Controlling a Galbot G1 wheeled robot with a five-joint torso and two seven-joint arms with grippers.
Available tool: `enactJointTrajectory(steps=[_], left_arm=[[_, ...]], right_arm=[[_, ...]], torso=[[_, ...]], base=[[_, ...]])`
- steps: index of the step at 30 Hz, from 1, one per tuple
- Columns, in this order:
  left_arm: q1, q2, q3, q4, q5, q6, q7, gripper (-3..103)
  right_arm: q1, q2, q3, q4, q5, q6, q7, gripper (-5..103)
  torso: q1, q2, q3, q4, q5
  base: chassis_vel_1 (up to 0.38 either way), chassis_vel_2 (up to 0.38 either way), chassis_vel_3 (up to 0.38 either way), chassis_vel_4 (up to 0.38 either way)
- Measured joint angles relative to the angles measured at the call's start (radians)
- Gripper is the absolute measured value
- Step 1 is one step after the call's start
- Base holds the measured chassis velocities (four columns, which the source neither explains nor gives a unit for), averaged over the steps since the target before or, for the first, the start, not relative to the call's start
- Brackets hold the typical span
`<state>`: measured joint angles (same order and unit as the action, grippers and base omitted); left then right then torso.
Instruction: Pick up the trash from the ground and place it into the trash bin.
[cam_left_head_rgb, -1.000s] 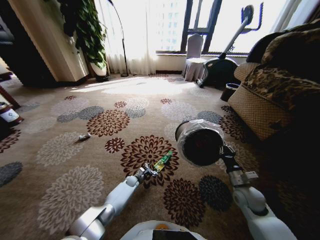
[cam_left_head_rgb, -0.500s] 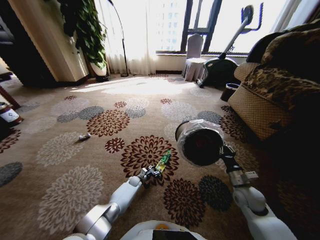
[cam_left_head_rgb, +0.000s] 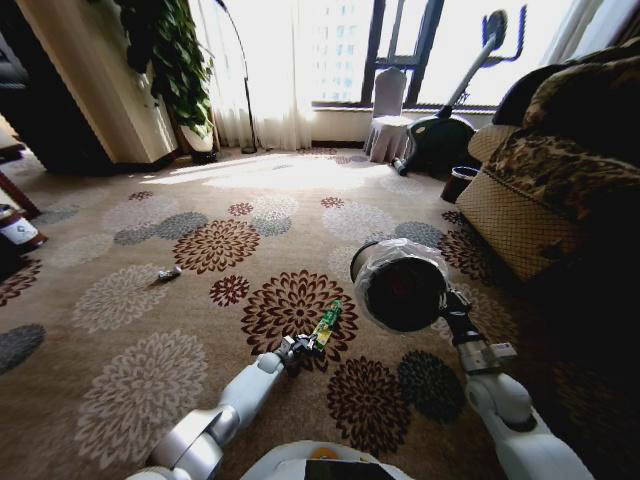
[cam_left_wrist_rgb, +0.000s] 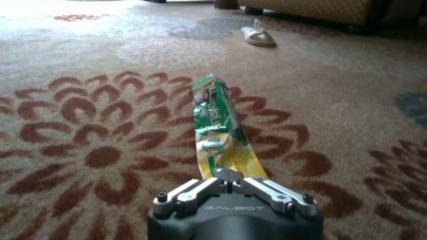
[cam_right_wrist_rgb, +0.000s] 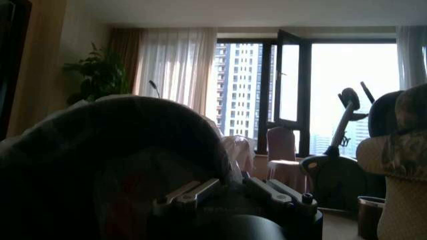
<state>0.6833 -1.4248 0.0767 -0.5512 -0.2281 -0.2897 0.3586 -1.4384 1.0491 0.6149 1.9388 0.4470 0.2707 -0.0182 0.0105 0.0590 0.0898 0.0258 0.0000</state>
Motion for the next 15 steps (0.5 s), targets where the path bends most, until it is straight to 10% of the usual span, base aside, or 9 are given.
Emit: enactJointTrajectory(steps=[15], left_arm=[[0.001, 0.001, 0.000, -0.002, 0.000, 0.001, -0.001, 0]], right_arm=[[0.000, 0.000, 0.000, 0.000, 0.000, 0.000, 0.000, 0]], torso=[[0.000, 0.000, 0.000, 0.0000, 0.0000]], base=[[0.000, 0.000, 0.000, 0.000]])
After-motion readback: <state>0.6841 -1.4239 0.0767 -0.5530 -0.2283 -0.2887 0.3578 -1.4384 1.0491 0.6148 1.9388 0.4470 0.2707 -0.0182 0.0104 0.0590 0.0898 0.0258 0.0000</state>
